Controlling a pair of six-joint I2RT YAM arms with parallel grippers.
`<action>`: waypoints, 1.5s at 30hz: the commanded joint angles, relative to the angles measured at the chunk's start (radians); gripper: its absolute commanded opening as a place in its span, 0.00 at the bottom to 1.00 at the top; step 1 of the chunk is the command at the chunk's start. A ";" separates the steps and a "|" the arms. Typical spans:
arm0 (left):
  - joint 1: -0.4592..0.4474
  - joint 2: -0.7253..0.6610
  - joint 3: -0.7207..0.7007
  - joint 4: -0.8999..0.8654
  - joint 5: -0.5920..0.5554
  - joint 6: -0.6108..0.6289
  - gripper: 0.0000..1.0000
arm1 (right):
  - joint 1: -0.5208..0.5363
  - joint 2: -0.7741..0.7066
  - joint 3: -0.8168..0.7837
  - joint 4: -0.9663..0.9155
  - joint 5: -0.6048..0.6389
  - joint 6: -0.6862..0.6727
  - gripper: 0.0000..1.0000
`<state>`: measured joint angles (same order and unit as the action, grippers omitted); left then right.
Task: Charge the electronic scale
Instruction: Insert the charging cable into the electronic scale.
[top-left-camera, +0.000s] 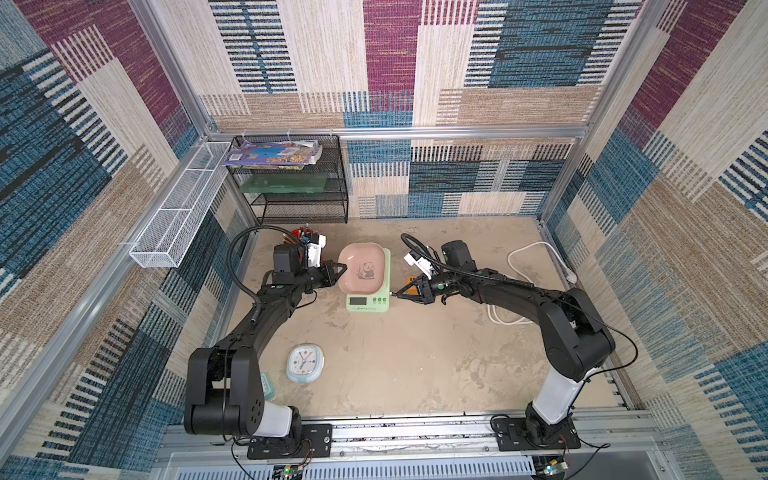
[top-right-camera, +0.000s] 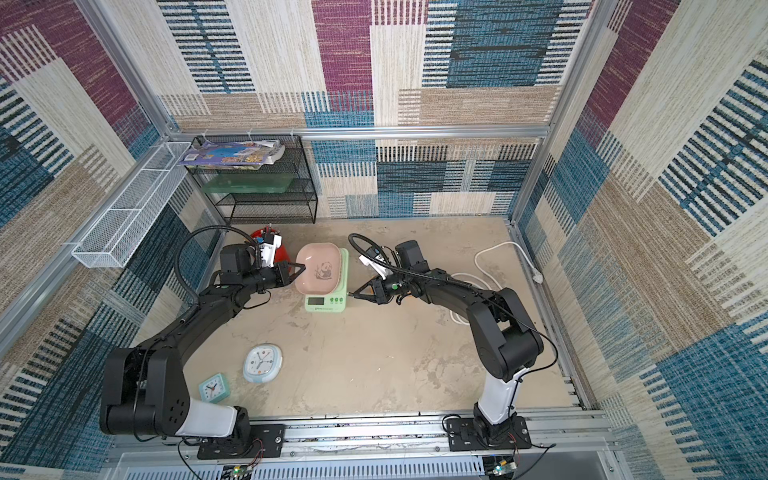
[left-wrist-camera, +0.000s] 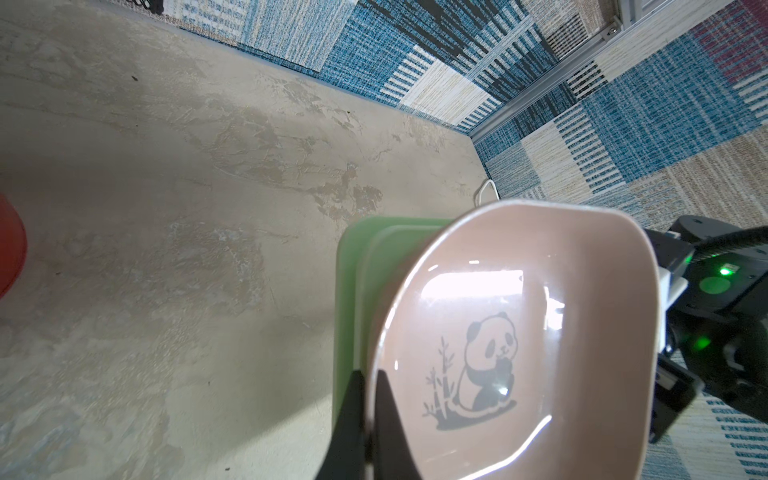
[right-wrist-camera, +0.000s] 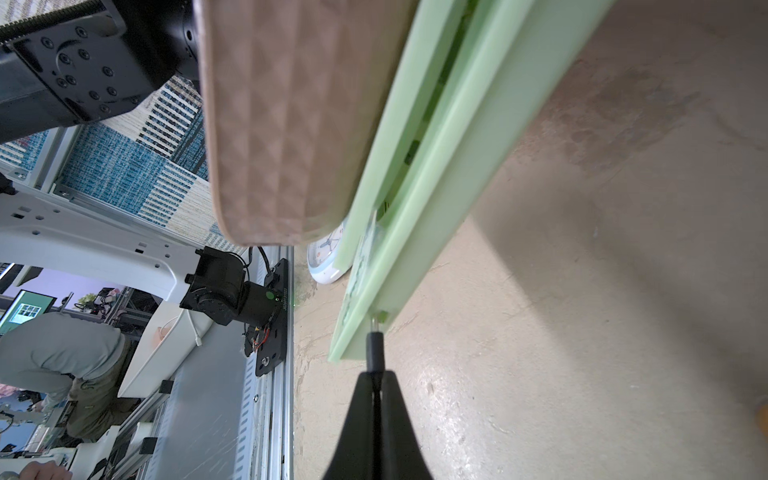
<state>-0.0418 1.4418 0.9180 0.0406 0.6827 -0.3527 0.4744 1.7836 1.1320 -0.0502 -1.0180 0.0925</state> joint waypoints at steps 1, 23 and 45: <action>-0.002 -0.012 0.010 0.065 0.052 -0.034 0.00 | 0.000 0.009 0.009 0.021 0.016 -0.003 0.00; -0.012 -0.028 -0.005 0.095 0.052 0.033 0.00 | 0.009 0.049 0.066 -0.116 0.002 -0.094 0.00; -0.065 -0.050 0.001 0.023 -0.020 0.129 0.00 | 0.015 0.049 0.072 -0.139 0.046 -0.112 0.00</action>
<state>-0.1013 1.4002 0.9199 0.0303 0.5964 -0.2256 0.4839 1.8339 1.1976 -0.2092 -0.9863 -0.0010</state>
